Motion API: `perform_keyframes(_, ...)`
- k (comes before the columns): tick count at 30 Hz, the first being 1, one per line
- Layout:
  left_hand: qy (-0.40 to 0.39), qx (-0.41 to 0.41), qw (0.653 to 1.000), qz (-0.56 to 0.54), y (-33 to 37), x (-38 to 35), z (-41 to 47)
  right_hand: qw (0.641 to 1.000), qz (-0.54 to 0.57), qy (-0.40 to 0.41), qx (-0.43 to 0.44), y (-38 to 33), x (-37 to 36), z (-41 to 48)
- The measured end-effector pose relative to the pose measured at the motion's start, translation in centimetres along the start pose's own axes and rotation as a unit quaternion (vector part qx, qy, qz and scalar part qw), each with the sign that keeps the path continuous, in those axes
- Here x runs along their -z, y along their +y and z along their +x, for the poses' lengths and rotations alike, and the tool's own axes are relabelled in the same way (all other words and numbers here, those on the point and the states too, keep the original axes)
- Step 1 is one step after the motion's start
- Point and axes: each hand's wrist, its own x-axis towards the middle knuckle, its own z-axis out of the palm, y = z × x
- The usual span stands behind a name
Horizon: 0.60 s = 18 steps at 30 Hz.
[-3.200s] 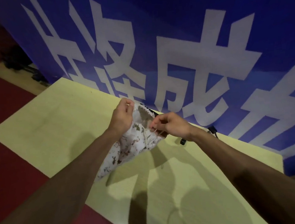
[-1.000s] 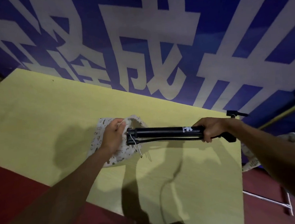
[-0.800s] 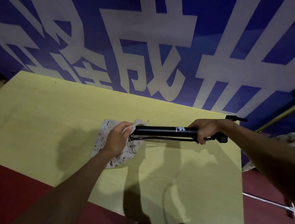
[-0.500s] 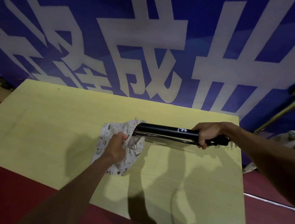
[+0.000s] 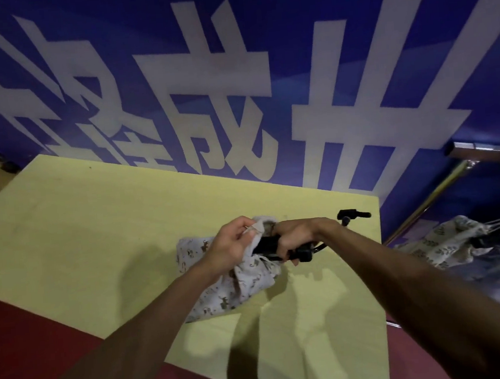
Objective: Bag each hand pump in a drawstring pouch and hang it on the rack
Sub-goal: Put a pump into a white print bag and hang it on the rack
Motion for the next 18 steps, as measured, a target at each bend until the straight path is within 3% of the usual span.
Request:
perform_keyframes(3,0.026,0.007,1.0,-0.017,1.8,-2.4,0.3,0.999,0.008,0.029,0.022,-1.0,0.2,-0.7)
perform_keyframes(8,0.124,0.02,0.987,-0.101,3.3,-1.9,0.1,0.993,-0.103,0.041,0.047,-0.8,0.0,-1.7)
perform_keyframes(18,0.235,0.062,0.956,-0.162,2.0,0.7,-1.0,0.993,-0.033,0.074,0.086,-1.8,-2.0,-3.8)
